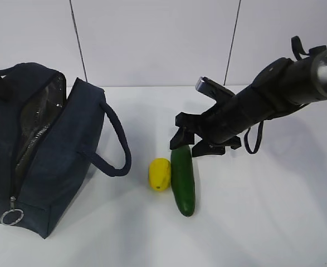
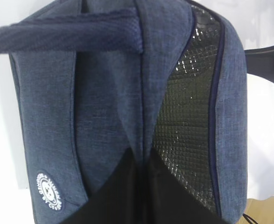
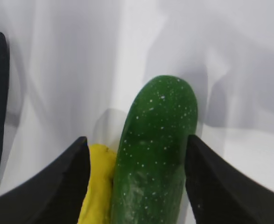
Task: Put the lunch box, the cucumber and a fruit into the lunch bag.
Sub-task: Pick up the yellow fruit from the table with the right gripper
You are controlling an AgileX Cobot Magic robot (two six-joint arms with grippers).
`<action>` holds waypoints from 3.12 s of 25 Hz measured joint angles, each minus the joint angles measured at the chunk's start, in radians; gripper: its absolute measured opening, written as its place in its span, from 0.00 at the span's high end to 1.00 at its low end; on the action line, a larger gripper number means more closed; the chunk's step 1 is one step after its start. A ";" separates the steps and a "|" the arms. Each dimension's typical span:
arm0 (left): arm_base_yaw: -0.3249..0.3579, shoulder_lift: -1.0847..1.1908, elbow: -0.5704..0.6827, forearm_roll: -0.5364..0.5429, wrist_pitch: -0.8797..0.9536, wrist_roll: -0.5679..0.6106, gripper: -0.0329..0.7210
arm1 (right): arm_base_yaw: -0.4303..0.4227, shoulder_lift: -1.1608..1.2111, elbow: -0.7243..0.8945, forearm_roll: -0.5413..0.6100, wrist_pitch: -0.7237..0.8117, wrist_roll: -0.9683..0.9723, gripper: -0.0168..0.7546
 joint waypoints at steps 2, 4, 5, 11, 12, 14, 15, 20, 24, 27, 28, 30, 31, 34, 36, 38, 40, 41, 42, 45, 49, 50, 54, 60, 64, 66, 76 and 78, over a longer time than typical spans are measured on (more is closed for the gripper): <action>0.000 0.000 0.000 0.000 0.000 0.000 0.96 | 0.000 0.000 0.000 0.003 -0.007 -0.004 0.38; 0.000 0.000 0.000 0.000 -0.002 0.000 0.96 | 0.000 0.000 0.000 0.003 -0.016 -0.006 0.38; 0.000 0.000 0.000 0.000 -0.002 0.000 0.96 | 0.000 0.000 0.000 0.003 -0.020 -0.008 0.38; 0.000 0.000 0.000 0.000 -0.002 0.000 0.96 | 0.000 0.000 0.000 0.003 -0.036 -0.014 0.38; 0.000 0.000 0.000 0.000 -0.002 0.000 0.96 | 0.000 0.002 0.000 0.003 -0.036 -0.014 0.38; 0.000 0.000 0.000 0.000 -0.002 0.000 0.96 | 0.000 0.013 0.000 0.003 -0.036 -0.014 0.38; 0.000 0.000 0.000 0.000 -0.002 0.000 0.96 | 0.000 0.022 0.000 0.003 -0.036 -0.014 0.38; 0.000 0.000 0.000 0.000 -0.002 0.000 0.96 | 0.000 0.039 0.000 0.003 -0.025 -0.016 0.38; 0.000 0.000 0.000 0.000 -0.002 0.000 0.96 | 0.000 0.039 0.000 0.003 -0.025 -0.016 0.39; 0.000 0.000 0.000 0.000 -0.002 0.000 0.96 | 0.000 0.044 0.000 0.005 -0.025 -0.016 0.44; 0.000 0.000 0.000 0.000 -0.002 0.000 0.96 | 0.000 0.046 0.000 0.010 -0.019 -0.016 0.46; 0.000 0.000 0.000 0.000 -0.002 0.000 0.96 | 0.000 0.049 0.000 0.012 -0.014 -0.016 0.49; 0.000 0.000 0.000 0.000 -0.002 0.000 0.96 | 0.000 0.051 0.000 0.015 -0.012 -0.016 0.50; 0.000 0.000 0.000 0.000 -0.002 0.000 0.96 | 0.000 0.051 0.000 0.017 -0.011 -0.016 0.52; 0.000 0.000 0.000 0.000 -0.002 0.000 0.96 | 0.000 0.051 0.000 0.020 -0.010 -0.016 0.54; 0.000 0.000 0.000 0.000 -0.002 0.000 0.96 | 0.000 0.051 0.000 0.020 -0.001 -0.016 0.55; 0.000 0.000 0.000 0.000 -0.002 0.000 0.96 | 0.000 0.051 0.000 0.021 0.016 -0.016 0.56; 0.000 0.000 0.000 0.000 -0.002 0.000 0.96 | 0.000 0.051 0.000 0.022 0.031 -0.017 0.56; 0.000 0.000 0.000 0.000 -0.002 0.000 0.96 | 0.000 0.051 0.000 0.024 0.046 -0.022 0.56; 0.000 0.000 0.000 0.000 -0.002 0.000 0.96 | 0.000 0.032 0.000 0.037 0.073 -0.065 0.56; 0.000 0.000 0.000 0.000 -0.002 0.000 0.96 | 0.000 -0.054 0.000 0.051 0.080 -0.100 0.56; 0.000 0.000 0.000 0.000 -0.002 0.000 0.96 | 0.000 -0.077 0.000 0.051 0.080 -0.104 0.56; 0.000 0.000 0.000 0.000 -0.002 0.000 0.96 | 0.000 -0.132 0.000 0.099 0.109 -0.114 0.56; 0.000 0.000 0.000 -0.018 -0.002 0.000 0.96 | 0.000 -0.143 0.000 0.349 0.269 -0.229 0.56; 0.000 0.000 0.000 -0.032 -0.002 0.002 0.96 | 0.000 -0.143 0.000 0.583 0.374 -0.342 0.56; 0.000 0.000 0.000 -0.032 -0.002 0.002 0.96 | 0.002 -0.143 0.000 0.661 0.405 -0.380 0.56; 0.000 0.000 0.000 -0.036 -0.002 0.004 0.96 | 0.102 -0.143 -0.052 0.789 0.371 -0.547 0.56; 0.000 0.000 0.000 -0.036 -0.002 0.005 0.96 | 0.131 -0.143 -0.082 0.791 0.328 -0.572 0.56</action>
